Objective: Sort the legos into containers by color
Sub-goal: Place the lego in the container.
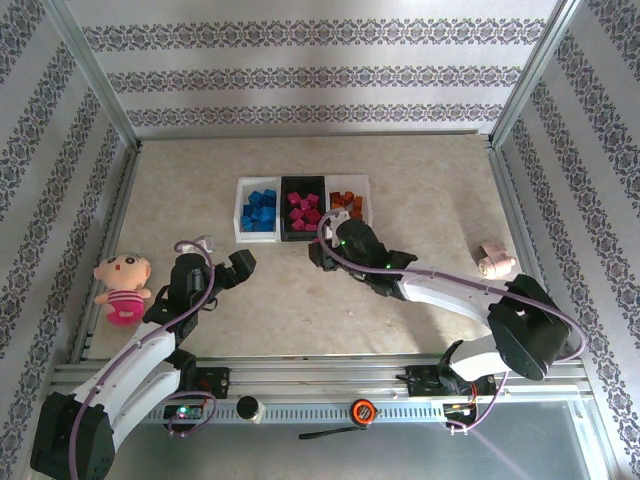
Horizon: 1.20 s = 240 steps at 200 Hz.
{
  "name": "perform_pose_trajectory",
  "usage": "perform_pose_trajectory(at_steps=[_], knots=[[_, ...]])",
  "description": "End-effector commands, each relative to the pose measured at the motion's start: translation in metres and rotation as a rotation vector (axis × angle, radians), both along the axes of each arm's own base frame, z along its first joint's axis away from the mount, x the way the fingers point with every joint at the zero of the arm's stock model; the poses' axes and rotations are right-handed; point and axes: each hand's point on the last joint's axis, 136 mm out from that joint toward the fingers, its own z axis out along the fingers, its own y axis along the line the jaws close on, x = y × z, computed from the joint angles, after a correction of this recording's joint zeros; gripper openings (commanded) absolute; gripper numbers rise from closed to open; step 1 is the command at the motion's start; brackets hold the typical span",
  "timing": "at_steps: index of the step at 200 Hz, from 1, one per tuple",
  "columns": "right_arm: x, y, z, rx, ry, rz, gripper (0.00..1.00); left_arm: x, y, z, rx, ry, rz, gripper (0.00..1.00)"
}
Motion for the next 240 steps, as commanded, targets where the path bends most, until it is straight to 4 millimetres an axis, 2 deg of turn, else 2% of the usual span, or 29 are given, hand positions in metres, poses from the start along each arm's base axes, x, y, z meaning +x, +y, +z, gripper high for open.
perform_pose_trajectory(at_steps=[1, 14, 46, 75, 110, 145, 173, 205, 240], knots=[[0.017, -0.005, 0.017, 0.007, -0.017, -0.007, 0.33, 0.001, -0.005, 0.004, -0.024, -0.022, -0.015, 1.00], [0.031, -0.007, 0.024, -0.004, -0.031, -0.029, 0.33, 0.001, -0.005, 0.005, -0.026, -0.023, -0.015, 1.00], [0.072, -0.006, 0.016, -0.057, -0.007, -0.079, 0.33, 0.002, -0.006, 0.007, -0.033, -0.026, -0.015, 1.00], [0.104, 0.009, 0.008, -0.101, -0.002, -0.086, 0.33, 0.002, -0.007, 0.009, -0.032, -0.025, -0.022, 1.00], [0.131, 0.029, -0.005, -0.124, 0.021, -0.077, 0.36, 0.002, -0.008, 0.011, -0.036, -0.023, -0.027, 1.00], [0.141, 0.059, -0.011, -0.087, 0.059, 0.016, 0.48, 0.002, -0.009, 0.013, -0.038, -0.022, -0.032, 1.00], [0.144, 0.069, -0.010, -0.037, 0.071, 0.045, 0.61, 0.003, -0.010, 0.014, -0.044, -0.025, -0.033, 1.00], [0.145, 0.054, 0.005, 0.004, 0.043, 0.003, 0.68, 0.004, -0.010, 0.019, -0.033, -0.028, -0.036, 1.00], [0.124, 0.022, 0.034, 0.016, -0.038, -0.041, 0.71, 0.009, -0.008, 0.030, -0.018, -0.056, -0.029, 1.00]])
